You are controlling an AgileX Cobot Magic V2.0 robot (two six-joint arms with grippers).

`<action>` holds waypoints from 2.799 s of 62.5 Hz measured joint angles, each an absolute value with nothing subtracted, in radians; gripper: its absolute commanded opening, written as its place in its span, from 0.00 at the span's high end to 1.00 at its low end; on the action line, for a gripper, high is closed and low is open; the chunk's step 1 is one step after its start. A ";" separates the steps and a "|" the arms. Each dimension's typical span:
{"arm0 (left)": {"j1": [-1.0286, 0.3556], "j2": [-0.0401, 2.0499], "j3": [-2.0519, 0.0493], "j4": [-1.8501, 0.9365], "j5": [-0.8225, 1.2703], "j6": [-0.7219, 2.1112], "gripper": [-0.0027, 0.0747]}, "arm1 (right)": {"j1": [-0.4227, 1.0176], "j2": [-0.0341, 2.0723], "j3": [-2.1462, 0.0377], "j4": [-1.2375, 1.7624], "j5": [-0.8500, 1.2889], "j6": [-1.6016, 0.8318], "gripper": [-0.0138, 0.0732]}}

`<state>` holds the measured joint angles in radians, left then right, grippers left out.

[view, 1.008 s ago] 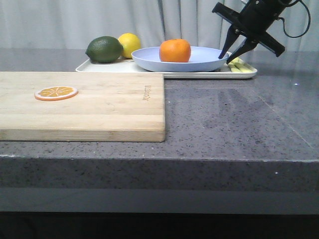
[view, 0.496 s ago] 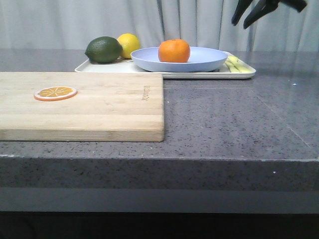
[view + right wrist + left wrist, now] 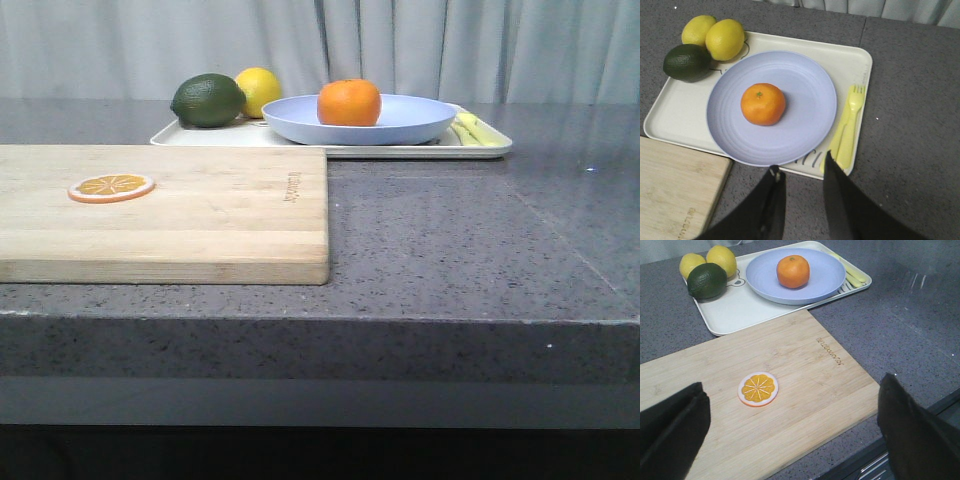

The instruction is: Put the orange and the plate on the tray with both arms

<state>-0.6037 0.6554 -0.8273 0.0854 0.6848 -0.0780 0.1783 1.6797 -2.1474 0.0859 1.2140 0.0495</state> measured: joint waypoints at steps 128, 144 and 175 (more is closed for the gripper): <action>-0.604 0.655 -0.825 0.085 0.686 -0.078 0.99 | 0.049 0.414 -0.701 0.057 0.806 -0.043 0.98; -0.604 0.655 -0.825 0.085 0.686 -0.078 0.99 | 0.049 0.414 -0.701 0.057 0.804 -0.043 0.98; -0.249 0.390 -0.297 0.089 0.155 -0.078 0.99 | 0.049 0.414 -0.701 0.057 0.804 -0.043 0.98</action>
